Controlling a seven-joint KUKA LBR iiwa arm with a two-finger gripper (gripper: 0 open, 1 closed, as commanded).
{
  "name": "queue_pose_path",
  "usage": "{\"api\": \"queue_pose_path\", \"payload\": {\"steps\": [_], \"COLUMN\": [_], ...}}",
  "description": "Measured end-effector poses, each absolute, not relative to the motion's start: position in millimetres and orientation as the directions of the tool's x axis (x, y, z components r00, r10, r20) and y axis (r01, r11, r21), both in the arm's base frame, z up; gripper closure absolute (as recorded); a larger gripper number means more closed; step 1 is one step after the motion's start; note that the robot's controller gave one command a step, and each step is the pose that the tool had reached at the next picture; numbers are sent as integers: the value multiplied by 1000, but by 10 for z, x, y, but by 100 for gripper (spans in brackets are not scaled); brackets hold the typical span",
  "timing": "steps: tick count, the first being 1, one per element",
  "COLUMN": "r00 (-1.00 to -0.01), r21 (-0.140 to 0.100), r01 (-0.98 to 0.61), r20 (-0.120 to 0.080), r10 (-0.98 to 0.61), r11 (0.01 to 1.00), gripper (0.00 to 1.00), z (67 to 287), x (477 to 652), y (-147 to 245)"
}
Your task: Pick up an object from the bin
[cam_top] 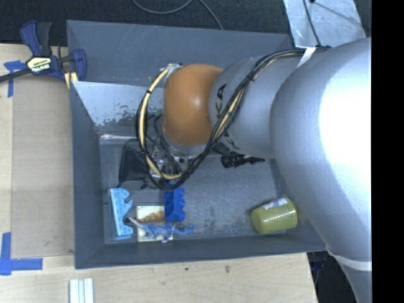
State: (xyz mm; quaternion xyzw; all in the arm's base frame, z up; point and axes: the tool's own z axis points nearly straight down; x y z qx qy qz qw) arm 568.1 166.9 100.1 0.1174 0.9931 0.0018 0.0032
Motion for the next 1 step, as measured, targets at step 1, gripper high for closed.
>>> {"api": "queue_pose_path", "payload": {"steps": [1], "r00": [-972], "r21": [7], "r01": [233], "r20": [-12], "r10": [233], "r11": [972], "gripper": [100], "z": [1139], "x": [5699], "y": [1672]}}
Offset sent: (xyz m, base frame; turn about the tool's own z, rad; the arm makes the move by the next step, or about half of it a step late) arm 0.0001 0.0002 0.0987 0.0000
